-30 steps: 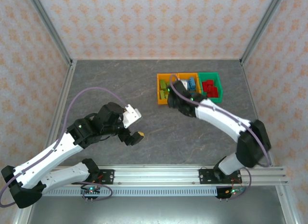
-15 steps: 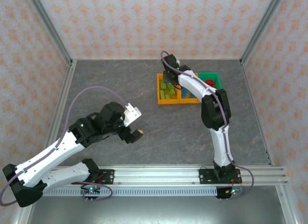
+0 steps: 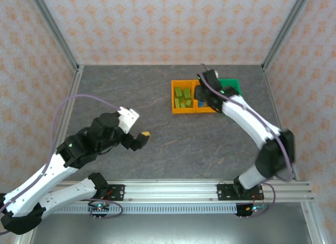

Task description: Sort the legos into containers by color

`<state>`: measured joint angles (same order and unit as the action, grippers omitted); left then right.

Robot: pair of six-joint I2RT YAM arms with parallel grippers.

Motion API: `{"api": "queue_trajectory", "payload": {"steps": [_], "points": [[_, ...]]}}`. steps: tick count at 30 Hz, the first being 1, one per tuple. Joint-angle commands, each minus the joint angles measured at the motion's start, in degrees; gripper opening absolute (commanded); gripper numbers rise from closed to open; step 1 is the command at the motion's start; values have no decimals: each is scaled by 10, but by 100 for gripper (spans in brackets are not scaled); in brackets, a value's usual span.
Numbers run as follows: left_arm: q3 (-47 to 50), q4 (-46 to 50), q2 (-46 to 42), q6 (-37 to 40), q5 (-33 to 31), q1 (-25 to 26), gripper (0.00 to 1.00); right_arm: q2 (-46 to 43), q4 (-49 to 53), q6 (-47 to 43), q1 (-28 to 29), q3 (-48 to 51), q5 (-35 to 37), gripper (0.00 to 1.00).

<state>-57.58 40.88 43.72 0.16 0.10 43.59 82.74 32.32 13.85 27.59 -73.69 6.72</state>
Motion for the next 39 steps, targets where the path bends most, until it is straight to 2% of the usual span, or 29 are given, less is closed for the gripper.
{"api": "queue_trajectory", "payload": {"steps": [1, 3, 7, 10, 12, 14, 16, 18, 20, 21, 23, 24, 25, 26, 27, 28, 29, 30, 31, 32, 33, 34, 39], "points": [[37, -72, -33, -118, -142, -3, 100, -111, -43, -1, 0, 113, 98, 56], [94, -119, -57, -137, -252, -3, 100, -195, -76, -17, -2, 193, 159, 63], [224, -255, -93, -99, -397, -4, 100, -319, -161, -58, -4, 334, 275, 78], [311, -384, -86, -18, -477, -19, 100, -367, -344, -155, -22, 466, 315, 84], [349, -458, -57, 20, -492, -59, 100, -359, -472, -178, -55, 544, 316, 98], [369, -496, -17, 12, -461, -128, 100, -338, -506, -149, -108, 571, 270, 99], [378, -537, 30, -3, -396, -201, 100, -302, -522, -113, -165, 572, 223, 99], [398, -628, 90, -11, -309, -270, 100, -239, -618, -111, -208, 590, 187, 99], [399, -690, 157, -16, -232, -327, 100, -176, -659, -100, -228, 575, 180, 99], [396, -719, 196, -16, -213, -346, 100, -154, -663, -108, -231, 561, 156, 99], [385, -769, 260, -18, -160, -380, 100, -92, -735, -127, -231, 550, 131, 99], [381, -792, 291, -19, -150, -390, 100, -68, -765, -127, -233, 550, 123, 99], [358, -772, 307, -19, -134, -394, 100, -22, -810, -125, -237, 550, 112, 99], [352, -793, 331, -10, -121, -396, 100, 20, -840, -141, -241, 545, 70, 99], [353, -824, 359, -2, -109, -397, 100, 49, -841, -152, -240, 529, 53, 100], [354, -870, 408, 3, -93, -399, 100, 59, -820, -150, -239, 512, 65, 99], [344, -895, 440, 11, -85, -400, 100, 38, -772, -140, -240, 506, 63, 99], [342, -842, 418, -3, -76, -406, 100, 41, -783, -138, -241, 507, 76, 99], [334, -846, 421, -4, -89, -408, 100, 48, -812, -144, -237, 516, 81, 99], [344, -861, 424, -4, -93, -406, 100, 43, -788, -142, -235, 509, 82, 99], [336, -835, 417, -8, -96, -406, 100, 43, -782, -141, -238, 505, 76, 99], [342, -860, 423, -4, -98, -406, 100, 44, -797, -144, -238, 512, 76, 99], [337, -847, 422, -3, -89, -406, 100, 44, -787, -143, -238, 507, 74, 99]]}}
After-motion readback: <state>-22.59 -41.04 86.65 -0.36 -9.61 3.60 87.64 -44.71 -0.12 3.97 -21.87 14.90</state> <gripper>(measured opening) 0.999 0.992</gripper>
